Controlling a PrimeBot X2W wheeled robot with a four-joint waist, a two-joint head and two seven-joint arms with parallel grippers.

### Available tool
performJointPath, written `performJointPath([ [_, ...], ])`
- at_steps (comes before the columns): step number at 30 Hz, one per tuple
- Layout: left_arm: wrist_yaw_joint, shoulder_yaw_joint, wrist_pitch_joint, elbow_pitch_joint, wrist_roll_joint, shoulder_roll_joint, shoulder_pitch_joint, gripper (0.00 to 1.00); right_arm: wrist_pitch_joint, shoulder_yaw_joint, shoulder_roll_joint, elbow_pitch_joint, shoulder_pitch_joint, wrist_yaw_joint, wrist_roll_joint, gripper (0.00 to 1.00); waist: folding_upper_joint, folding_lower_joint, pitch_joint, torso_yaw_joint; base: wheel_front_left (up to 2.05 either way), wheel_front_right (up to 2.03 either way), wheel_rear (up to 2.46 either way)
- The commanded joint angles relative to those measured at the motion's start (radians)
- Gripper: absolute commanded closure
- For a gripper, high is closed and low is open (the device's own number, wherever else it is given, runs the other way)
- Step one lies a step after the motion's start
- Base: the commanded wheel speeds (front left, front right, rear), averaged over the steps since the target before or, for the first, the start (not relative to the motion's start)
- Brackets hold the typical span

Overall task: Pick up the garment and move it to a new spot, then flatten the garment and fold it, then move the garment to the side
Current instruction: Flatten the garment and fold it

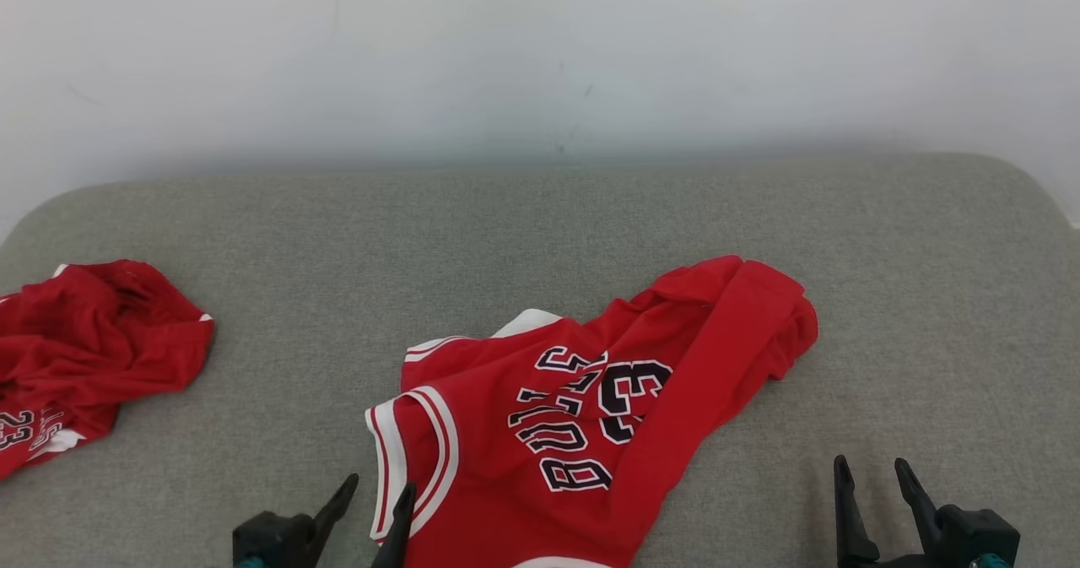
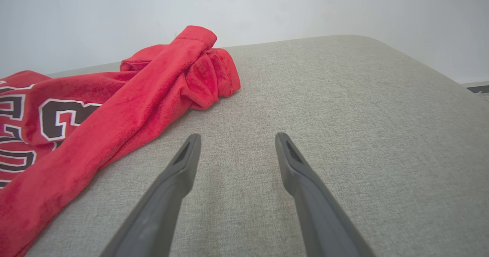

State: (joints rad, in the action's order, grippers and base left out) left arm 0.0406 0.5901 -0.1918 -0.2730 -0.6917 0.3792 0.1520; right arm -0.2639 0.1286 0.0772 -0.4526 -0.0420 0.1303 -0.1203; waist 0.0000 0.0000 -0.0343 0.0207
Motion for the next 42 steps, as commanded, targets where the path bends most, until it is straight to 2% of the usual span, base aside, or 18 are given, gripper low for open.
performJointPath([
  [1, -0.007, -0.001, -0.004, -0.019, 0.0, 0.001, 0.024, 0.0, 0.0, 0.0, -0.001, 0.002, -0.008, 0.001, 0.0, 0.0, 0.0, 0.0, -0.008, 0.009, 0.0, 0.0, 0.0],
  [12, -0.09, 0.008, -0.016, -0.254, -0.004, -0.041, 0.173, 0.01, 0.0, -0.006, -0.002, 0.003, -0.036, 0.001, 0.004, 0.0, 0.0, 0.0, -0.054, 0.055, 0.0, 0.0, 0.0],
  [13, -0.096, 0.004, -0.021, -0.267, -0.01, -0.045, 0.186, 0.53, 0.0, -0.006, -0.003, 0.003, -0.039, 0.001, 0.003, 0.0, 0.0, 0.0, -0.058, 0.06, 0.0, 0.0, 0.0],
  [14, -0.103, 0.002, -0.025, -0.281, -0.013, -0.045, 0.199, 0.74, 0.0, -0.004, -0.003, 0.004, -0.04, 0.001, 0.003, 0.0, 0.0, 0.0, -0.062, 0.063, 0.0, 0.0, 0.0],
  [15, -0.107, 0.003, -0.028, -0.296, -0.007, -0.043, 0.211, 1.0, 0.0, -0.003, -0.002, 0.004, -0.04, 0.001, 0.002, 0.0, 0.0, 0.0, -0.066, 0.067, 0.0, 0.0, 0.0],
  [20, -0.12, -0.007, -0.041, -0.343, 0.001, -0.032, 0.268, 1.0, 0.0, 0.0, -0.001, 0.008, -0.044, 0.001, 0.0, 0.0, 0.0, 0.0, -0.078, 0.079, 0.0, 0.0, 0.0],
  [31, -0.154, -0.07, -0.063, -0.456, -0.019, 0.041, 0.467, 1.0, 0.0, -0.005, -0.002, 0.013, -0.078, 0.001, 0.001, 0.0, 0.0, 0.0, -0.103, 0.127, 0.0, 0.0, 0.0],
  [37, -0.163, -0.056, -0.059, -0.525, -0.024, 0.036, 0.5, 1.0, 0.0, -0.003, -0.004, 0.014, -0.071, 0.001, 0.003, 0.0, 0.0, 0.0, -0.102, 0.14, 0.0, 0.0, 0.0],
  [38, -0.164, -0.058, -0.063, -0.532, -0.023, 0.035, 0.499, 0.7, 0.0, -0.001, -0.004, 0.013, -0.065, 0.001, 0.003, 0.0, 0.0, 0.0, -0.098, 0.138, 0.0, 0.0, 0.0],
  [39, -0.165, -0.061, -0.066, -0.537, -0.024, 0.03, 0.494, 0.0, 0.0, 0.002, -0.004, 0.012, -0.059, 0.001, 0.004, 0.0, 0.0, 0.0, -0.093, 0.135, 0.0, 0.0, 0.0],
  [42, -0.167, -0.06, -0.071, -0.533, -0.013, 0.022, 0.464, 0.0, 0.0, 0.004, -0.004, 0.011, -0.051, 0.001, 0.006, 0.0, 0.0, 0.0, -0.073, 0.119, 0.0, 0.0, 0.0],
])
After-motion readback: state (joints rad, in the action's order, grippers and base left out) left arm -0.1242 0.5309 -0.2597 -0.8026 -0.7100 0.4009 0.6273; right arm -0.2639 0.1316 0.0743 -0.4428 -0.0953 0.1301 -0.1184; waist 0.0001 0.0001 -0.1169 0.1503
